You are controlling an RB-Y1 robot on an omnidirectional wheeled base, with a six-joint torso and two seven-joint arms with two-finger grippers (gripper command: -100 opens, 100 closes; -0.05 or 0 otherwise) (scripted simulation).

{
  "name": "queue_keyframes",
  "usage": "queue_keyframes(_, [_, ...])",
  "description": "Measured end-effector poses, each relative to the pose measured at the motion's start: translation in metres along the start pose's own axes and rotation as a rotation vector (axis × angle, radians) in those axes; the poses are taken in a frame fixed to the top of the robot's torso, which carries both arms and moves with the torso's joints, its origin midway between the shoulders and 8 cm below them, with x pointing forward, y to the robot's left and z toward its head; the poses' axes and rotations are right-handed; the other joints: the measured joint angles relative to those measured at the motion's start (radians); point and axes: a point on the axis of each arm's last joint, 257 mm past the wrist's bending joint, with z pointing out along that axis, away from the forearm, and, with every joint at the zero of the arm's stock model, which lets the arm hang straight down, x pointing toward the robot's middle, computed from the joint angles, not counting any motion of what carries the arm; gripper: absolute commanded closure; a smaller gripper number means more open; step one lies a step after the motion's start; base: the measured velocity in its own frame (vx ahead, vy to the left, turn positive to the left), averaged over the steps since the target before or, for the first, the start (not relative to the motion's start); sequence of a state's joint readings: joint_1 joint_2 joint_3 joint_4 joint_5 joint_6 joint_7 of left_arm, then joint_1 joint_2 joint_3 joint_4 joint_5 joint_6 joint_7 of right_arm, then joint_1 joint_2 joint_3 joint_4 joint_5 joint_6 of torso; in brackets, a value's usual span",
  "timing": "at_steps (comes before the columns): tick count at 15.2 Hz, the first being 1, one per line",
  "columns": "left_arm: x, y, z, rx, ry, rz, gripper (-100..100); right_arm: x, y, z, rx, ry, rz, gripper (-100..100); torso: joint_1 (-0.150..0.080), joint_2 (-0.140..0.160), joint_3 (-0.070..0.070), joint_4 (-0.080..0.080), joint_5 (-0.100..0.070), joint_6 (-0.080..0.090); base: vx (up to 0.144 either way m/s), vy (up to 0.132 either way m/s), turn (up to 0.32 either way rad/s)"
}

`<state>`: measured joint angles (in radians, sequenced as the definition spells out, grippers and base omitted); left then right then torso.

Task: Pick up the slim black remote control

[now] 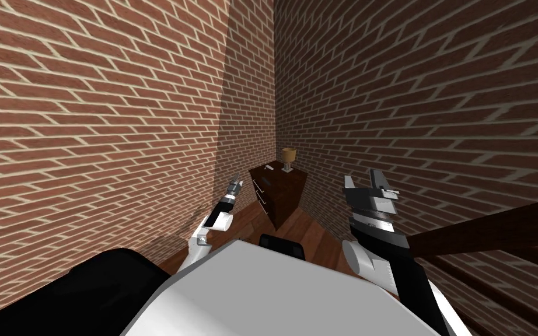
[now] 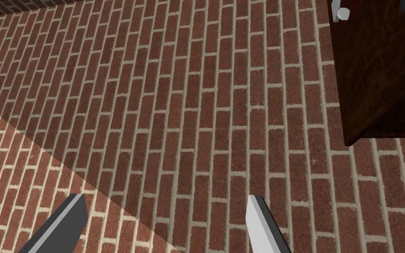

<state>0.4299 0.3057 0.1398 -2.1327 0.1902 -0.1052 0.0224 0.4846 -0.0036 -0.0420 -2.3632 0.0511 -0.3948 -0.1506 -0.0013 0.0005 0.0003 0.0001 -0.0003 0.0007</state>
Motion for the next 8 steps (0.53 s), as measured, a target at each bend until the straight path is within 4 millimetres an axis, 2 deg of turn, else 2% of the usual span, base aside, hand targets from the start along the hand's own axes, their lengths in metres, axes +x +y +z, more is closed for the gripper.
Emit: queue_keyframes(8, [-0.021,0.041,0.007,-0.153,-0.005,0.084,-100,0.000,0.000,0.000,0.000,0.000,0.000,0,0.000,0.000,0.000,0.000,0.000,0.000,-0.003,-0.021,-0.113])
